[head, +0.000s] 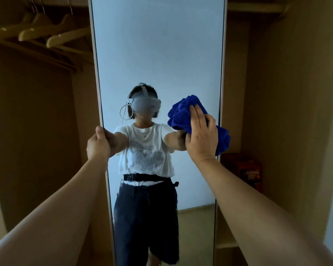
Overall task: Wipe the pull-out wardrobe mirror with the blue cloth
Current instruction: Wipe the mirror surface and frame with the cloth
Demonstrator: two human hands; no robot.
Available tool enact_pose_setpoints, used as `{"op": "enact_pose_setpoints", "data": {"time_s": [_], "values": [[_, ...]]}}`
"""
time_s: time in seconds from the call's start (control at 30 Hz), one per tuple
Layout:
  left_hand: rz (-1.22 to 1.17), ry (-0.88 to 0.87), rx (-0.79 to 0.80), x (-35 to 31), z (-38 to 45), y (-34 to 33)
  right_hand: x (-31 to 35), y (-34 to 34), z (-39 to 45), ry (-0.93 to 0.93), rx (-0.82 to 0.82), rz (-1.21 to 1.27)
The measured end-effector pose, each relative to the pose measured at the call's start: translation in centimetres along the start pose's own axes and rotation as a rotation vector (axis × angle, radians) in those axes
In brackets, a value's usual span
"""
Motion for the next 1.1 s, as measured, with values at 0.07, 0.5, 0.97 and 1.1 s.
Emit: {"op": "enact_pose_setpoints", "data": {"time_s": [0.07, 0.5, 0.97, 1.1], "values": [[0.013, 0.013, -0.006, 0.7, 0.1, 0.1, -0.7, -0.2, -1.4, -0.072, -0.007, -0.004], [-0.005, 0.030, -0.001, 1.4, 0.3, 0.3, -3.7, -1.2, -9.0, -0.505, 0.010, 0.053], [-0.007, 0.091, 0.027, 3.2, 0.1, 0.7, -1.1, -2.0, -9.3, -0.265, 0.033, 0.042], [0.044, 0.117, 0.010, 4.5, 0.0, 1.0, 0.1, -3.0, -12.9, -0.313, 0.103, 0.046]]}}
Point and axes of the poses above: each hand's wrist, its own z-axis towards the middle knuckle, its own y-axis out of the back of the hand, x = y × z, the point moved 8 cm from there along z, towards the middle knuckle, and after that the axes turned 13 degrees about y, right-handed, at the moved point
